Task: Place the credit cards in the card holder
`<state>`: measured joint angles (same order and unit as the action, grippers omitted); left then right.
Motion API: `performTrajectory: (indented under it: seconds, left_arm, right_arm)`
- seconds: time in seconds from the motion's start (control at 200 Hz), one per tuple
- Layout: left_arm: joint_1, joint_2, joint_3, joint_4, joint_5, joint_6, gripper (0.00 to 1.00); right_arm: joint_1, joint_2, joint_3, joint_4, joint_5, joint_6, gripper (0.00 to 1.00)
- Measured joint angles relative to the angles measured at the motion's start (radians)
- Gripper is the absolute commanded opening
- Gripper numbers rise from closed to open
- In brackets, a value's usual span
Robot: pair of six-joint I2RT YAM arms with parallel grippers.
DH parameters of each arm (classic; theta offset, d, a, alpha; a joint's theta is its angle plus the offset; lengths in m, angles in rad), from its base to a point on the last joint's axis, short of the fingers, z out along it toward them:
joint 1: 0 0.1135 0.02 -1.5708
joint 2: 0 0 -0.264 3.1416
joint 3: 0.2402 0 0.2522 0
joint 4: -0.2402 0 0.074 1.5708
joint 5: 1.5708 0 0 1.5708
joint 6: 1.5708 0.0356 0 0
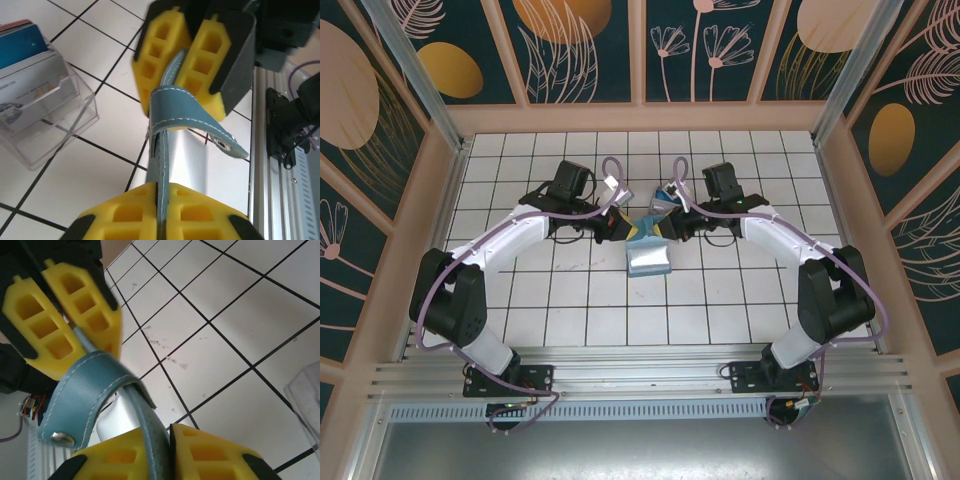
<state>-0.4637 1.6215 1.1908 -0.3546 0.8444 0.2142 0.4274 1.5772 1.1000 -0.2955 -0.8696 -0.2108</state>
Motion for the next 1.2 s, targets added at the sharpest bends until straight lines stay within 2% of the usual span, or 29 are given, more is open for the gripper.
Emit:
performTrajectory:
  seconds: [0.05,0.09,0.18,0.255,0.345,0.465,0.596,0.756,0.856,0.996,1.126,1.201]
  left_arm:
    - [0.000,0.000,0.000,0.016,-0.024,-0.018,0.51]
    - [0.000,0.000,-0.001,0.034,-0.055,-0.044,0.53]
    - [0.000,-0.004,-0.016,0.107,-0.132,-0.121,0.58]
    - [0.000,-0.026,-0.056,0.187,-0.208,-0.198,0.63]
    - [0.000,-0.067,-0.111,0.270,-0.293,-0.297,0.63]
    - [0.000,-0.095,-0.146,0.349,-0.381,-0.435,0.62]
    - [0.000,-0.103,-0.196,0.429,-0.426,-0.576,0.61]
    - [0.000,-0.187,-0.364,0.511,-0.482,-0.750,0.60]
    - [0.000,-0.255,-0.472,0.579,-0.506,-0.863,0.59]
    - [0.000,-0.304,-0.584,0.671,-0.514,-0.998,0.57]
    - [0.000,-0.304,-0.613,0.717,-0.496,-1.089,0.58]
    - [0.000,-0.307,-0.654,0.799,-0.464,-1.161,0.56]
  right_arm:
    - [0.003,-0.002,-0.001,0.001,-0.001,0.009,0.10]
    - [0.005,-0.005,-0.005,0.011,0.002,0.032,0.07]
    - [0.006,-0.035,-0.051,0.077,0.026,0.114,0.06]
    - [0.006,-0.086,-0.145,0.183,0.069,0.246,0.04]
    - [0.014,-0.163,-0.290,0.319,0.143,0.415,0.01]
    - [0.072,-0.268,-0.460,0.469,0.319,0.669,0.00]
    - [0.192,-0.345,-0.593,0.617,0.537,0.914,0.00]
    - [0.303,-0.378,-0.714,0.766,0.774,1.122,0.00]
    - [0.328,-0.380,-0.790,0.868,0.878,1.219,0.00]
    - [0.328,-0.333,-0.803,0.981,0.933,1.287,0.00]
    - [0.314,-0.304,-0.768,1.040,0.910,1.299,0.00]
    - [0.296,-0.309,-0.748,1.077,0.886,1.299,0.00]
